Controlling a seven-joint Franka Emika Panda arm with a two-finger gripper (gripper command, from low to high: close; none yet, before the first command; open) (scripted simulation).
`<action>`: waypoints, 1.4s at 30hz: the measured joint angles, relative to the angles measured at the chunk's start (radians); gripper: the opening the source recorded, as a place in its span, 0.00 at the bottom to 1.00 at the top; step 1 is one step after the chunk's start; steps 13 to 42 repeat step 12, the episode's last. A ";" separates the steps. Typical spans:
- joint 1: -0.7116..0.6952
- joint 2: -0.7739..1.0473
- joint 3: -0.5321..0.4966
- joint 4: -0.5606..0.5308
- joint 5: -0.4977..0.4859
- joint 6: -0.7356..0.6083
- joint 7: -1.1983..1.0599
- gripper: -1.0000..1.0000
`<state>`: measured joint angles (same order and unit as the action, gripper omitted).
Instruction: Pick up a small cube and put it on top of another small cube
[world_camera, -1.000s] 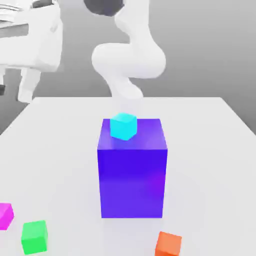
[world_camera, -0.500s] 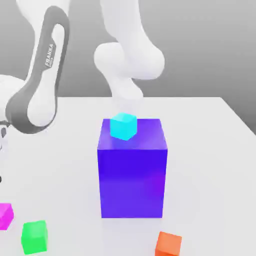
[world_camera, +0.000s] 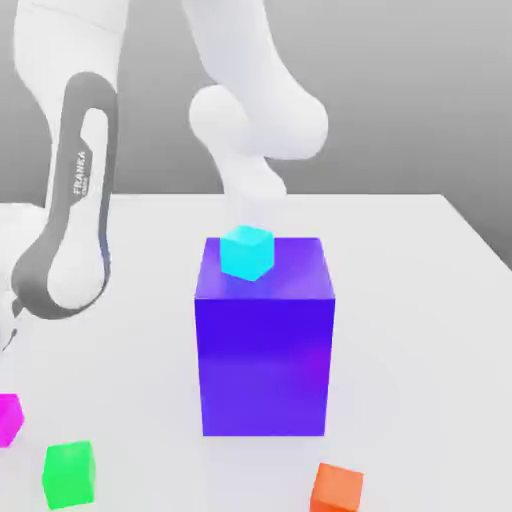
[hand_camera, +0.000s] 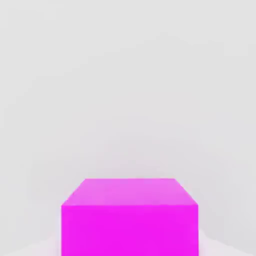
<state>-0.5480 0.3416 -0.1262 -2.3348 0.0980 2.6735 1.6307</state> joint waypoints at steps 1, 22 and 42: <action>0.028 -0.030 0.012 -0.006 -0.013 -0.023 0.019 0.00; 0.142 -0.005 0.086 -0.021 -0.066 0.021 0.097 1.00; 0.142 -0.005 0.086 -0.021 -0.066 0.021 0.097 1.00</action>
